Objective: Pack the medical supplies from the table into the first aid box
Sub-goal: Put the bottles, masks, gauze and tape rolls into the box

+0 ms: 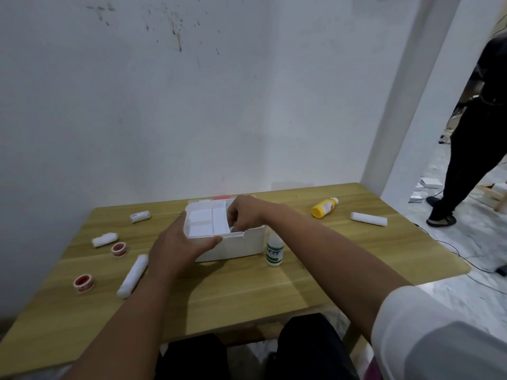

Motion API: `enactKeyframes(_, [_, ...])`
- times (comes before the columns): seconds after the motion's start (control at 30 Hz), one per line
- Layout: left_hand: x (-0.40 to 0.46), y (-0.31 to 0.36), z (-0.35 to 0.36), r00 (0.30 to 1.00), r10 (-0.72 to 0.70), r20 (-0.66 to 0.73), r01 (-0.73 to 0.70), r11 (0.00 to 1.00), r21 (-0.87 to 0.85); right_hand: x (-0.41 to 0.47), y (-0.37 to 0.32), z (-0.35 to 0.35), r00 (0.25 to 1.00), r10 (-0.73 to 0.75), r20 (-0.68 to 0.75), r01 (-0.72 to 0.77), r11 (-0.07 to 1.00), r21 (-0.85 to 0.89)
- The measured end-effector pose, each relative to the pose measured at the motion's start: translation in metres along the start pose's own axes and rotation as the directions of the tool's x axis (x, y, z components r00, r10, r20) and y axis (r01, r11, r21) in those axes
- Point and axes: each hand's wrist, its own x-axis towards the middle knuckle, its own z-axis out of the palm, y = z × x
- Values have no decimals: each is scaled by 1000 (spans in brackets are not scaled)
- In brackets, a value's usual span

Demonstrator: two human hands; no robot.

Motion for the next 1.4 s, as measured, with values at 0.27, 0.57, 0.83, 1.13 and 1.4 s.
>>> enactKeyframes(0.27, [-1,4,-2,999,-34,19,34,999,-4,-15,9,-29,996,31,-80,-17,985,173])
enactKeyframes(0.57, [-3,3,-4,999,-39,26,40,999,-34,-82,32,-64,986,152,72,-162,974,159])
enactKeyframes(0.83, [-1,-2,-4,997,-54,48,56,998,-40,-103,48,-51,978,188,92,-201,968,153])
enactKeyframes(1.13, [0,-7,2,1000,0,22,2,995,-102,-84,37,-115,965,189,-180,-92,892,443])
enactKeyframes(1.4, [2,-9,5,1000,-8,-12,7,995,-96,-14,25,-84,928,261,-266,-103,867,488])
